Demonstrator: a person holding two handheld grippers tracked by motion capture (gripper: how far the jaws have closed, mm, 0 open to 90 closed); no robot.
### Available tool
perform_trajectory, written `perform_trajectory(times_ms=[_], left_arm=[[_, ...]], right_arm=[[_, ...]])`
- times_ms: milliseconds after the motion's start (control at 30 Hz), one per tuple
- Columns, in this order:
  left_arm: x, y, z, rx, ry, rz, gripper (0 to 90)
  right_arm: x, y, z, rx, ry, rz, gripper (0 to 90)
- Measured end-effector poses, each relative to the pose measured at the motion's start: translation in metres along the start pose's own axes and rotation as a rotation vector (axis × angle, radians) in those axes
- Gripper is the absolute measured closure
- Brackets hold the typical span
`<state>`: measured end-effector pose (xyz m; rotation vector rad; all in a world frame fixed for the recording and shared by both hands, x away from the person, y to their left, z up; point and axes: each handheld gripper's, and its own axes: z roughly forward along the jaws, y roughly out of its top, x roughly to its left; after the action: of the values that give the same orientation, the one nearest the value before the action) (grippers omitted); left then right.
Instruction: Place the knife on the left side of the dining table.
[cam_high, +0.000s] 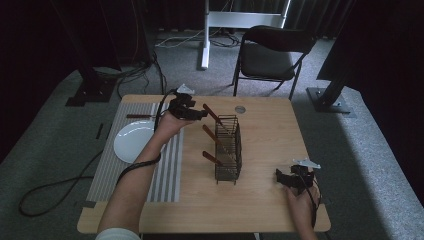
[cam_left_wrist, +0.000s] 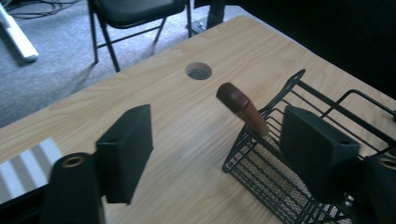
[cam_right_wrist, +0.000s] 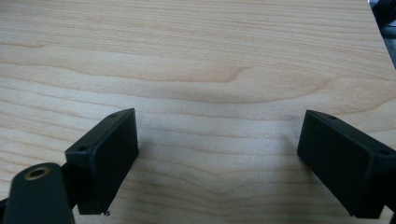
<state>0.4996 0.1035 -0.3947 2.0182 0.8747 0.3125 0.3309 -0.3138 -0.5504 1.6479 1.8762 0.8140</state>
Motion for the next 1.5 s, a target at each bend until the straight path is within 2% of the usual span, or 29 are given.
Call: perform_trajectory(times_ms=[33,100,233,300,400,500,633,733,800,833,1033,1100,1267,1500], left_arm=[[0.000,0.000,0.001,0.001,-0.006,0.000,33.3],[0.002,0.001,0.004,-0.004,-0.035,-0.008,36.7],[0.004,0.001,0.012,0.009,-0.049,-0.005,43.2],[0.004,0.001,0.014,-0.001,-0.072,-0.009,47.7],[0.004,0.001,0.016,-0.009,-0.080,0.002,52.6],[0.002,0.001,0.017,-0.009,-0.104,0.007,62.0],[0.002,0.002,0.015,-0.014,-0.155,-0.013,67.9],[0.001,0.003,0.014,-0.025,-0.191,-0.039,75.7],[-0.001,0.002,0.013,-0.039,-0.242,-0.047,79.1],[-0.001,0.002,0.013,-0.043,-0.254,-0.052,80.3],[-0.005,0.001,0.012,-0.048,-0.250,-0.045,81.0],[-0.010,0.001,0.012,-0.060,-0.227,-0.051,81.2],[-0.015,0.003,0.010,-0.068,-0.210,-0.049,81.3],[-0.018,0.009,-0.003,-0.085,-0.221,-0.055,81.3]], right_arm=[[0.000,0.000,0.000,0.000,0.000,0.000,11.7],[0.000,0.000,0.000,0.000,0.000,0.000,11.7],[0.000,0.000,0.000,0.000,0.000,0.000,11.8],[0.000,0.000,0.000,0.000,0.000,0.000,11.7],[0.000,0.000,0.000,0.000,0.000,0.000,11.7],[0.000,0.000,0.000,0.000,0.000,0.000,11.7],[0.000,0.000,0.000,0.000,0.000,0.000,11.7],[0.000,0.000,0.000,0.000,0.000,0.000,11.7],[0.000,0.000,0.000,0.000,0.000,0.000,11.7],[0.000,0.000,0.000,0.000,0.000,0.000,11.8],[0.000,0.000,0.000,0.000,0.000,0.000,11.8],[0.000,0.000,0.000,0.000,0.000,0.000,11.8],[0.000,0.000,0.000,0.000,0.000,0.000,11.8],[0.000,0.000,0.000,0.000,0.000,0.000,11.8]])
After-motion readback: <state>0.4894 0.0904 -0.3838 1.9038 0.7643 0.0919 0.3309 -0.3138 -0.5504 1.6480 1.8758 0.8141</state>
